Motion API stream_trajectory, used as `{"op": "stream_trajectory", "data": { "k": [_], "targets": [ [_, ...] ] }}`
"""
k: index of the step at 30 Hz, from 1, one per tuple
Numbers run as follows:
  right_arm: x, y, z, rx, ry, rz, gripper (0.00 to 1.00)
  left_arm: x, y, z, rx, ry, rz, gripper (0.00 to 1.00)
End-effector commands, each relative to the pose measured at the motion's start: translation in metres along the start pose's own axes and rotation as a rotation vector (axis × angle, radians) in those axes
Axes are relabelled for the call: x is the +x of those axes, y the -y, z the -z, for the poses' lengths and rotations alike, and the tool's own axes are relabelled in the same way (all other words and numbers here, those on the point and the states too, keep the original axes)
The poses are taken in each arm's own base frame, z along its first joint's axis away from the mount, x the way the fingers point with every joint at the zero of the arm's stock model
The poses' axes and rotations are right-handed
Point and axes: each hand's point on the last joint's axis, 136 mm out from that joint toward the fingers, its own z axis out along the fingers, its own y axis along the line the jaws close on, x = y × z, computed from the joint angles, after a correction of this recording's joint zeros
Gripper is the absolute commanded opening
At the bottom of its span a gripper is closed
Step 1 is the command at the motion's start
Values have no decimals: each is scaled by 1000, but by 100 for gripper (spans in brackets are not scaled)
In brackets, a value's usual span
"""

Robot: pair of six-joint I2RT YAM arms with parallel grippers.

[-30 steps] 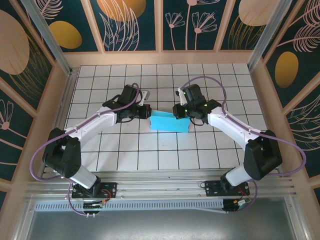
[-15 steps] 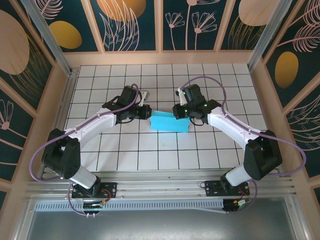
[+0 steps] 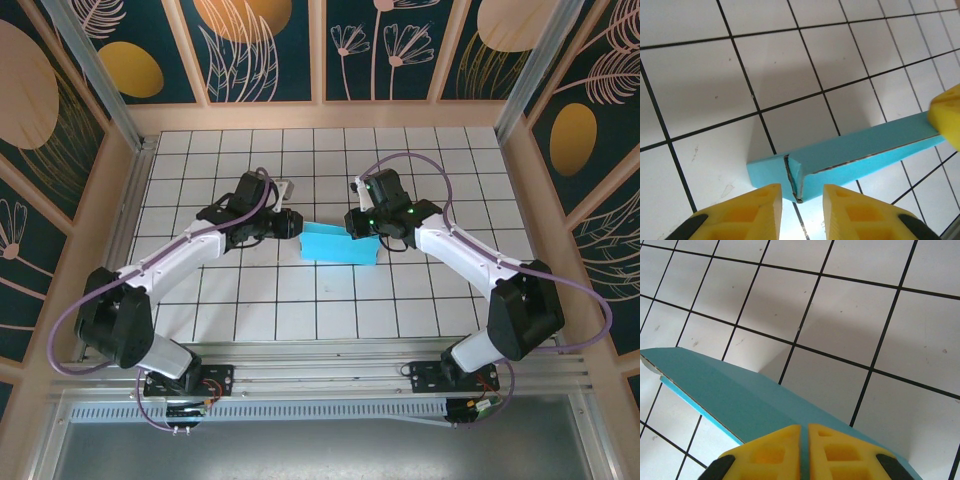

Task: Fold the paper box

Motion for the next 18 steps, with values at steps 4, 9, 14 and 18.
{"op": "stream_trajectory", "data": {
  "k": [4,9,14,18],
  "targets": [
    [49,16,-11,71,-160,-18,13,-25,14,26,45,113,73,29],
    [49,17,-11,70,-159,-19,13,-38,7,20,41,143,220,28],
    [47,17,-9,74,-155,-15,12,-30,-7,3,-17,100,250,28],
    [47,16,-9,72,-156,-11,13,-24,-1,-7,42,72,258,27]
  ]
}}
